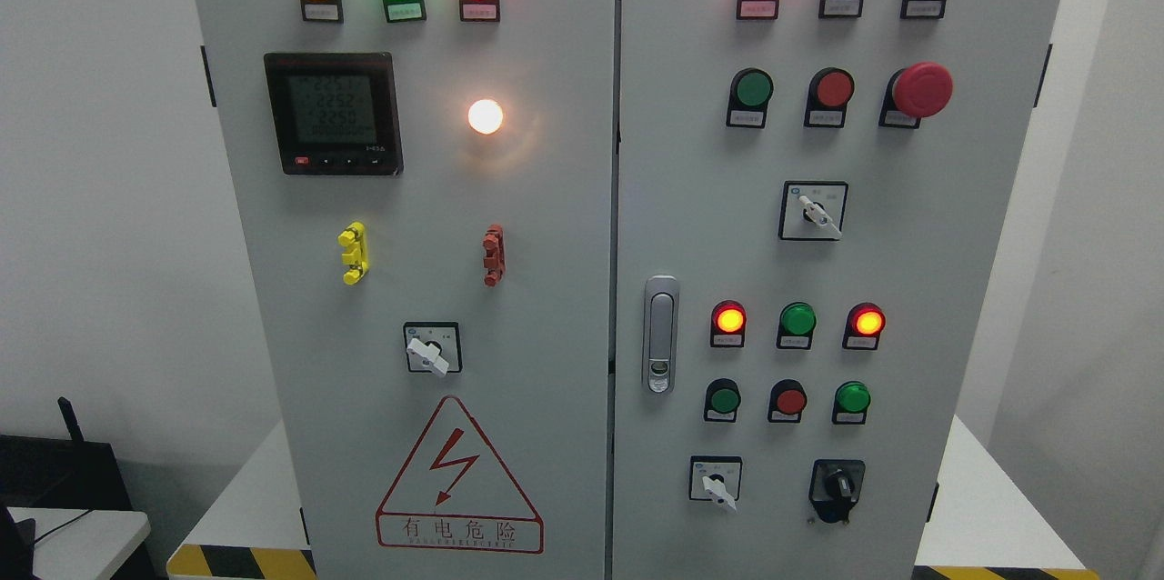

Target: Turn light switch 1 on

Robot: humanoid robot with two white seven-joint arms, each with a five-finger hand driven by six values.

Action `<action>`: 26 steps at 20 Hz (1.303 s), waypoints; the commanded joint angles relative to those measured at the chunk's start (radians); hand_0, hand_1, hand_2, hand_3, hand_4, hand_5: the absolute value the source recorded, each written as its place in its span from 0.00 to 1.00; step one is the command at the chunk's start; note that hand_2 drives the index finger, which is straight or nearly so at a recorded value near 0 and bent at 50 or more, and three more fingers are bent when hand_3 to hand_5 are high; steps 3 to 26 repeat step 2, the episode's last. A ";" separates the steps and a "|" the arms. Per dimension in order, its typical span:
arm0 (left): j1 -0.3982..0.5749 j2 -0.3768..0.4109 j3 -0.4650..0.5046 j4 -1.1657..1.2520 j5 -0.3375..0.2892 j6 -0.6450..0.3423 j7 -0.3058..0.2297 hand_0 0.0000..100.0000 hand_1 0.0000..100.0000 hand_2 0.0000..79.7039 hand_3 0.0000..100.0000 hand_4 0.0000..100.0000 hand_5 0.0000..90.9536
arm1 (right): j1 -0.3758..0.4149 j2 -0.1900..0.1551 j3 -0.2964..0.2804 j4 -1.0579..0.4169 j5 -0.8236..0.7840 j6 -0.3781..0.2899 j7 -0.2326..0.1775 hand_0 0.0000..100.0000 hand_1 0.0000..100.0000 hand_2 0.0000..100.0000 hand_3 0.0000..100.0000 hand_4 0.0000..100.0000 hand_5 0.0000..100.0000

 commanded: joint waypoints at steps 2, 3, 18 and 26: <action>-0.011 0.005 -0.026 0.051 0.000 0.001 0.001 0.28 0.03 0.00 0.00 0.00 0.00 | 0.000 0.000 0.020 0.000 -0.026 0.000 -0.001 0.12 0.39 0.00 0.00 0.00 0.00; -0.011 0.005 -0.026 0.051 0.000 0.001 0.001 0.28 0.03 0.00 0.00 0.00 0.00 | 0.000 0.000 0.020 0.000 -0.026 0.000 -0.001 0.12 0.39 0.00 0.00 0.00 0.00; -0.011 0.005 -0.026 0.051 0.000 0.001 0.001 0.28 0.03 0.00 0.00 0.00 0.00 | 0.000 0.000 0.020 0.000 -0.026 0.000 -0.001 0.12 0.39 0.00 0.00 0.00 0.00; -0.011 0.005 -0.026 0.051 0.000 0.001 0.001 0.28 0.03 0.00 0.00 0.00 0.00 | 0.000 0.000 0.020 0.000 -0.026 0.000 -0.001 0.12 0.39 0.00 0.00 0.00 0.00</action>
